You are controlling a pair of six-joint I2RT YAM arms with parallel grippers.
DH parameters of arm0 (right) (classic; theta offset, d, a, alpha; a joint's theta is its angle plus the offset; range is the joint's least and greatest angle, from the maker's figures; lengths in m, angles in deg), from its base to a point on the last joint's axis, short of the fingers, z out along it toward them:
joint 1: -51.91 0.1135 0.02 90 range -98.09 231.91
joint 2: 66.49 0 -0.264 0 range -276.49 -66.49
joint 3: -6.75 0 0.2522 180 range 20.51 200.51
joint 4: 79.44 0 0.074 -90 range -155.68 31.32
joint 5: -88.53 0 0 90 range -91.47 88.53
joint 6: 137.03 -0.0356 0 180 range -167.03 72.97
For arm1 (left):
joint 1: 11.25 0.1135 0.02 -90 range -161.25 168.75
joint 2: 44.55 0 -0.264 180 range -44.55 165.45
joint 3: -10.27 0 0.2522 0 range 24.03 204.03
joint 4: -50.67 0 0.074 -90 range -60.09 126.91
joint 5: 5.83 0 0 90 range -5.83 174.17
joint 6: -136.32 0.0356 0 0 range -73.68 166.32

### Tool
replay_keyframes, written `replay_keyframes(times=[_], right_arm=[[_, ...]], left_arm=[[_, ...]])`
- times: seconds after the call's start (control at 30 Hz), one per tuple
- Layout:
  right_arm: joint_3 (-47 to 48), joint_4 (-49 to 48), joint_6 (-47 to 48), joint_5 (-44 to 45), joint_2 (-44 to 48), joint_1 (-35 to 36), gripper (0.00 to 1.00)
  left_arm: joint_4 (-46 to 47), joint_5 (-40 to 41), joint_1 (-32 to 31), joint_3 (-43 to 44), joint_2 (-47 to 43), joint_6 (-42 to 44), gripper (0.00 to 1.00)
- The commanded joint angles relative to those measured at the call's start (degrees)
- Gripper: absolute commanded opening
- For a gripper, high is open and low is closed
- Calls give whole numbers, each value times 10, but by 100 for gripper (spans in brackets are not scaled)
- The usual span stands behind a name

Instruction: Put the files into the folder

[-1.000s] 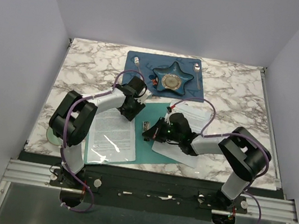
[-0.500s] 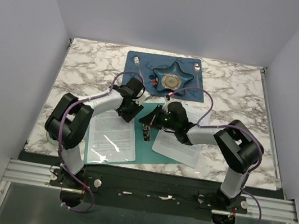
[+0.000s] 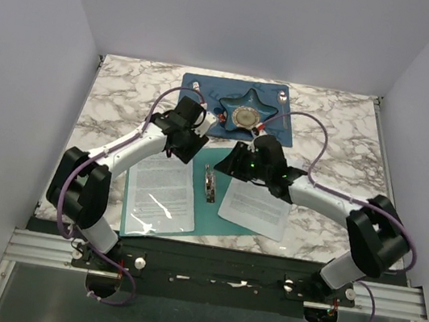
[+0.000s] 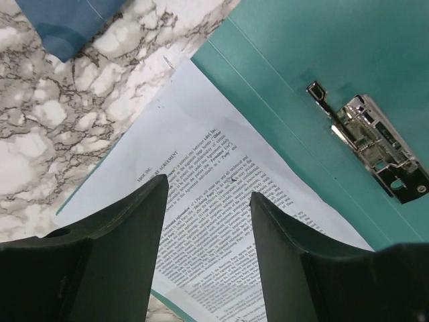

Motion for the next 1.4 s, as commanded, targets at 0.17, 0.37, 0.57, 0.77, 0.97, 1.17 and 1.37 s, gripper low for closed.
replay_keyframes(times=[0.17, 0.37, 0.57, 0.77, 0.97, 1.17, 1.37], right_arm=[[13, 459, -2, 256, 133, -98, 61], [-14, 482, 5, 286, 156, -193, 65], [50, 484, 58, 284, 79, -234, 68], [79, 468, 88, 291, 15, -246, 68], [65, 433, 110, 270, -15, -261, 59], [28, 371, 144, 219, 24, -266, 34], [23, 330, 219, 133, 50, -265, 9]], left_arm=[[-17, -39, -30, 37, -4, -3, 66], [-15, -37, -57, 61, 36, -16, 66], [-36, -66, -62, 116, 97, -37, 66], [-48, -77, -64, 139, 127, -52, 66], [-49, -75, -64, 137, 126, -54, 66], [-48, -64, -64, 137, 134, -67, 66], [-39, -72, -63, 121, 131, -103, 66]])
